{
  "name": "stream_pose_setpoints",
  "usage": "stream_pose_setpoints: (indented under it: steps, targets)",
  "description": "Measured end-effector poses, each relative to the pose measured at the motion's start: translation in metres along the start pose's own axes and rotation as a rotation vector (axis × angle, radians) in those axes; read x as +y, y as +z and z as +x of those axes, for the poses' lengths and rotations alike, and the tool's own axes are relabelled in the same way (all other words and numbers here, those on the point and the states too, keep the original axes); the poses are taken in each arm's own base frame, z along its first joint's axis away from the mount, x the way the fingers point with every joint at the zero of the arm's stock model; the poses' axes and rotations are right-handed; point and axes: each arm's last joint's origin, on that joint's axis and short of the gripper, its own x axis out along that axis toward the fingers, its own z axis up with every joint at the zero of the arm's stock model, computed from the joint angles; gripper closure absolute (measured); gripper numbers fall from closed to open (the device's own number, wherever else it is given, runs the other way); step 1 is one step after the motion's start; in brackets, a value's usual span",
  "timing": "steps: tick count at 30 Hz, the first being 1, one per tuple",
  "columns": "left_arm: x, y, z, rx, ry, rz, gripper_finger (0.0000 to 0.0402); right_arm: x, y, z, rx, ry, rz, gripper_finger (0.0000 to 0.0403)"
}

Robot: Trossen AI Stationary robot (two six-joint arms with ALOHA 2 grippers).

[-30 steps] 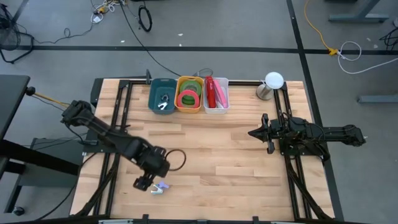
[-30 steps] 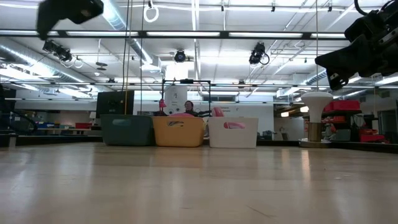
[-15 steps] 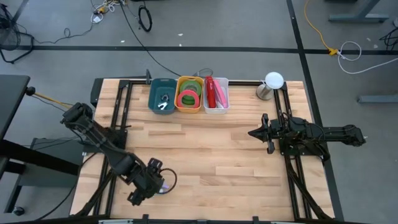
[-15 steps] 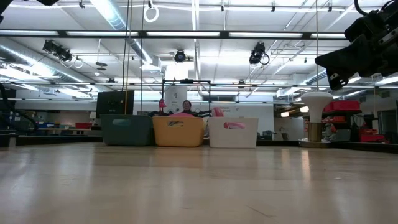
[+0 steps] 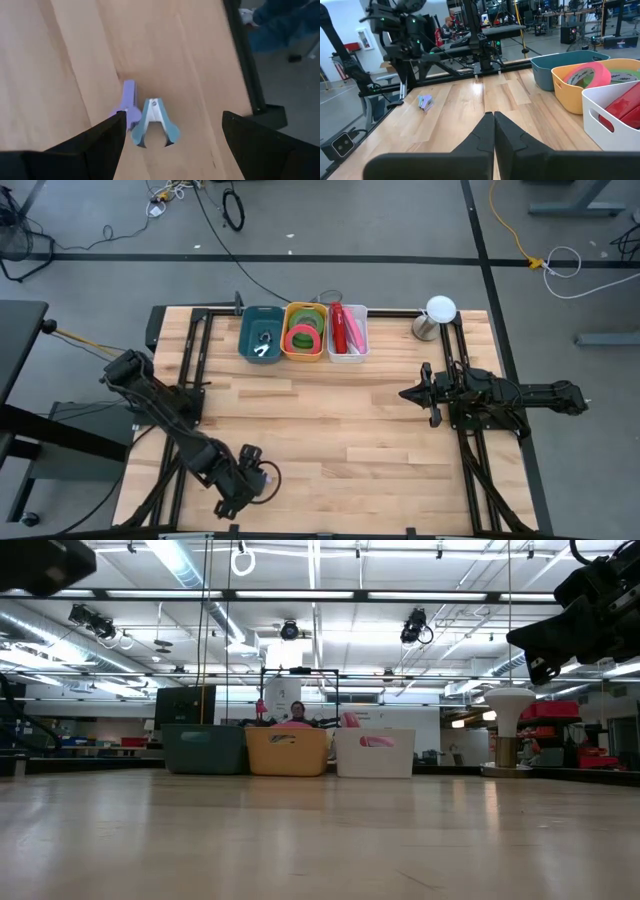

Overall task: Pick and place Stapler, Stapler remover, tape
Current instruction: Put the blue staple remover into the blue bin

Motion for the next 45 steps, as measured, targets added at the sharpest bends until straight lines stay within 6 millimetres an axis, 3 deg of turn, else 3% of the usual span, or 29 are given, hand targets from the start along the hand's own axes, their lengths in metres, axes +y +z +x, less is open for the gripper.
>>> stream_pose_setpoints:
  steps: [17, 45]
  targets:
    - [0.009, -0.029, 0.032, 0.034, -0.019, -0.029, 0.0074, 0.000, 0.000, 0.000, 0.000, 0.000, 0.000, 0.0396]
    - [0.019, -0.041, 0.045, 0.028, 0.005, -0.102, 0.0074, 0.000, 0.000, 0.000, 0.000, 0.000, 0.000, 0.0396]
